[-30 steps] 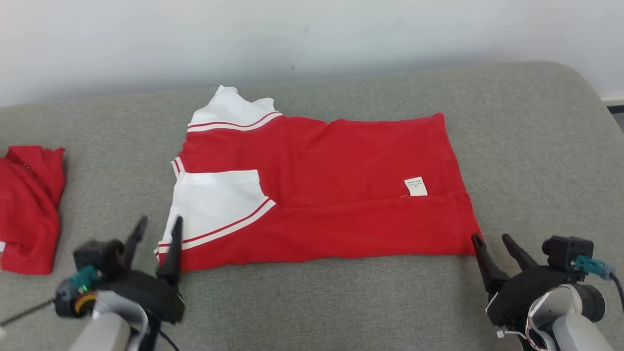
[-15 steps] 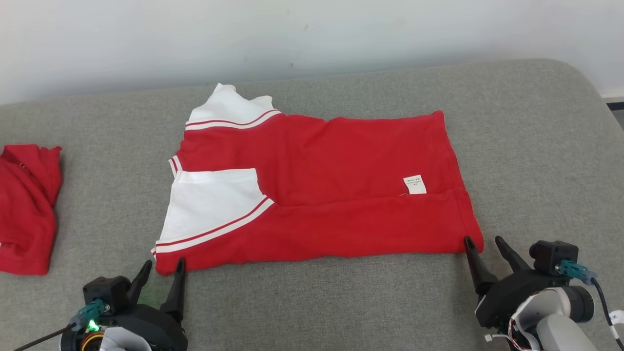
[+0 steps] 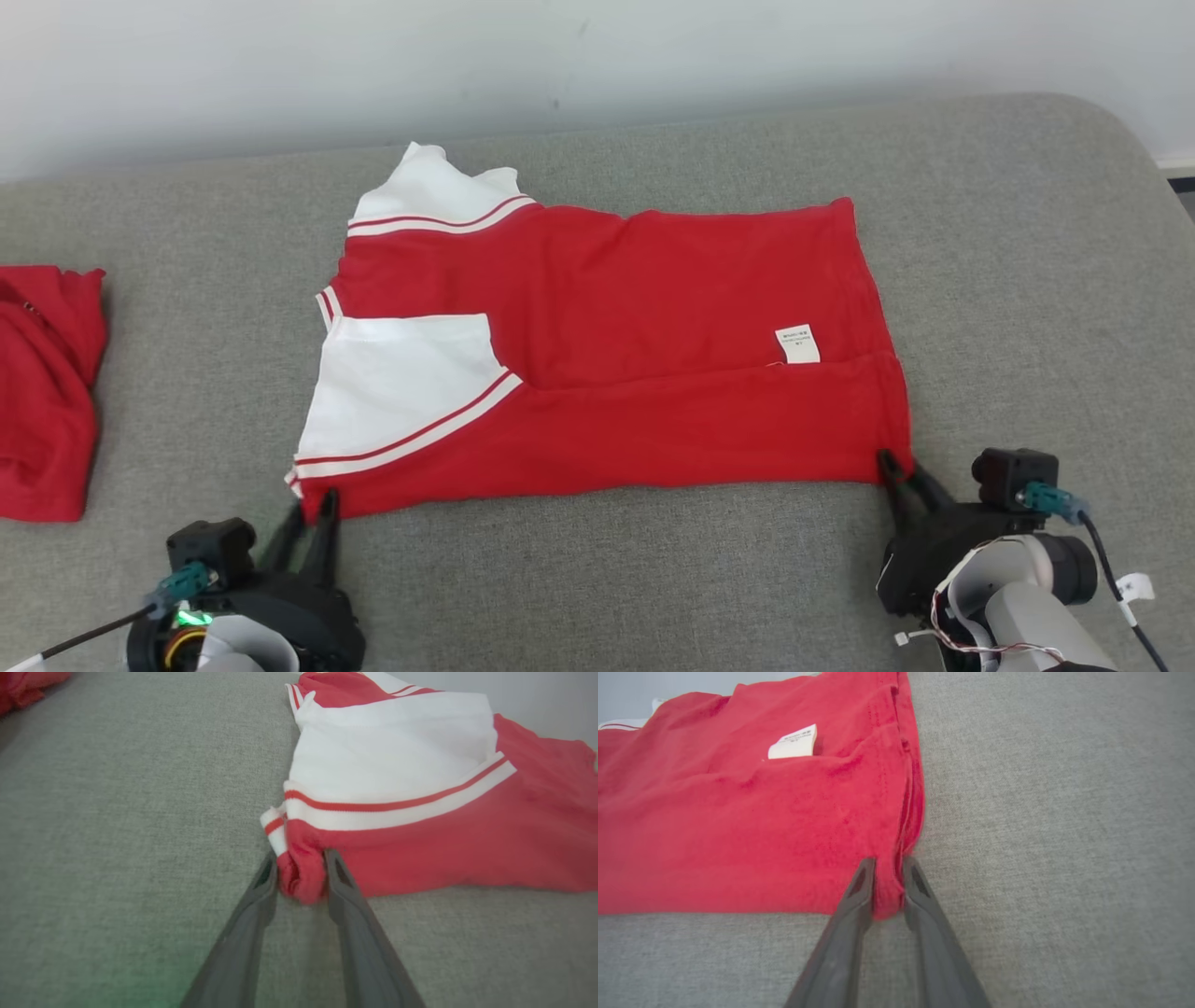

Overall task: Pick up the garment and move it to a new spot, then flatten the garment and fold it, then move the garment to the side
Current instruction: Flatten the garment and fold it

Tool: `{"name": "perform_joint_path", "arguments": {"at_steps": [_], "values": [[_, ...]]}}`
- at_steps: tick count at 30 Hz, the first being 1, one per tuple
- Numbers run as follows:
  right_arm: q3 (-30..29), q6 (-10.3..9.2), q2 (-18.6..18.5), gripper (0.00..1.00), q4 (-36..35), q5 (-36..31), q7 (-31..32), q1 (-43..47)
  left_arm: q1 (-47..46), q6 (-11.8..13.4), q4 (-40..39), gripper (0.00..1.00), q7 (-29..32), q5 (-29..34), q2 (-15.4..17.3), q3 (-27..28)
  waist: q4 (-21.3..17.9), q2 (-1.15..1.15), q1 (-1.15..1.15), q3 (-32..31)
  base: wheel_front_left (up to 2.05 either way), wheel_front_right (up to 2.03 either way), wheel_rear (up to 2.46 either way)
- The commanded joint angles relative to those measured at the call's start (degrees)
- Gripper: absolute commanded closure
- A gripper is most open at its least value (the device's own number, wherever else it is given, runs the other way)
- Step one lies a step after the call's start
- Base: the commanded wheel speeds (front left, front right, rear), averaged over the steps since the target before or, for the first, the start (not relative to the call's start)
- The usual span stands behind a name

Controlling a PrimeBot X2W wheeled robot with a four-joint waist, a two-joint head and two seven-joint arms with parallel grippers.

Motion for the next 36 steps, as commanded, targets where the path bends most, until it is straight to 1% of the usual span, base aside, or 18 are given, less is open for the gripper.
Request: {"name": "perform_joint_path", "arguments": {"at_steps": [1, 7, 12, 18, 23, 24, 26, 27, 28, 29, 32, 36], "values": [[0.43, -0.14, 0.44, 1.00, 0.63, 0.47, -0.49, 0.03, 0.05, -0.35, 0.43, 1.00, -0.01, -0.63, -0.72, -0.36, 0.21, 0.00, 0.00, -0.53, 0.00, 0.00, 0.00], [1.32, -0.15, -1.03, 1.00, 1.88, 2.31, -2.80, 2.09, 2.80, -0.76, -0.56, 1.00, -0.94, -1.05, -1.05, 0.49, 0.90, 0.00, 0.00, -4.29, 0.00, 0.00, 0.00], [1.48, -0.15, -2.32, 1.00, -0.62, 4.26, -3.49, 6.19, 8.57, 0.27, -4.90, 1.00, -1.19, -0.92, -1.36, 2.33, 1.53, 0.00, 0.00, -7.43, 0.00, 0.00, 0.00], [0.06, -0.15, -3.34, 1.00, -6.20, 5.16, -2.39, 13.22, 17.37, 2.39, -12.48, 1.00, -1.15, -0.12, -2.41, 4.10, 2.63, 0.00, 0.00, -9.42, 0.00, 0.00, 0.00], [-1.08, -0.14, -3.64, 1.00, -12.39, 3.87, 0.64, 18.96, 23.50, 3.91, -17.46, 1.00, -1.16, -0.37, -3.11, 4.42, 2.97, 0.00, 0.00, -9.81, 0.00, 0.00, 0.00], [-2.19, -0.15, -3.34, 1.00, -14.58, 3.70, 1.75, 20.78, 25.12, 4.34, -18.57, 1.00, -1.16, -0.62, -3.20, 4.52, 3.06, 0.00, 0.00, -9.95, 0.00, 0.00, 0.00], [-3.20, -0.15, -2.66, 1.00, -16.08, 3.16, 3.23, 22.37, 25.96, 4.73, -19.07, 1.00, -1.01, -0.10, -3.12, 4.06, 3.15, 0.00, 0.00, -10.14, 0.00, 0.00, 0.00], [-3.54, -0.15, -2.36, 0.72, -16.93, 2.95, 3.50, 22.78, 26.16, 4.83, -19.34, 0.71, -0.99, 0.29, -2.98, 3.76, 3.21, 0.00, 0.00, -10.23, 0.00, 0.00, 0.00], [-4.00, -0.15, -2.10, 0.13, -17.65, 2.74, 3.82, 23.14, 26.35, 4.95, -19.61, 0.00, -1.00, 0.35, -2.93, 3.67, 3.27, 0.00, 0.00, -10.30, 0.00, 0.00, 0.00], [-4.36, -0.14, -1.85, 0.00, -18.21, 2.40, 4.23, 23.54, 26.53, 5.09, -19.73, 0.00, -1.01, 0.52, -2.91, 3.69, 3.32, 0.00, 0.00, -10.34, 0.00, 0.00, 0.00], [-5.22, -0.14, -1.38, 0.00, -19.66, 1.66, 4.24, 23.90, 26.55, 5.54, -20.14, 0.00, -1.04, 1.39, -2.58, 3.62, 3.28, 0.00, 0.00, -10.40, 0.00, 0.00, 0.00], [-6.52, -0.14, -0.29, 0.00, -23.04, 0.31, 3.04, 23.99, 26.36, 6.44, -23.41, 0.00, -1.12, 3.45, -2.79, 5.98, 3.11, 0.00, 0.00, -10.47, 0.00, 0.00, 0.00]]}}
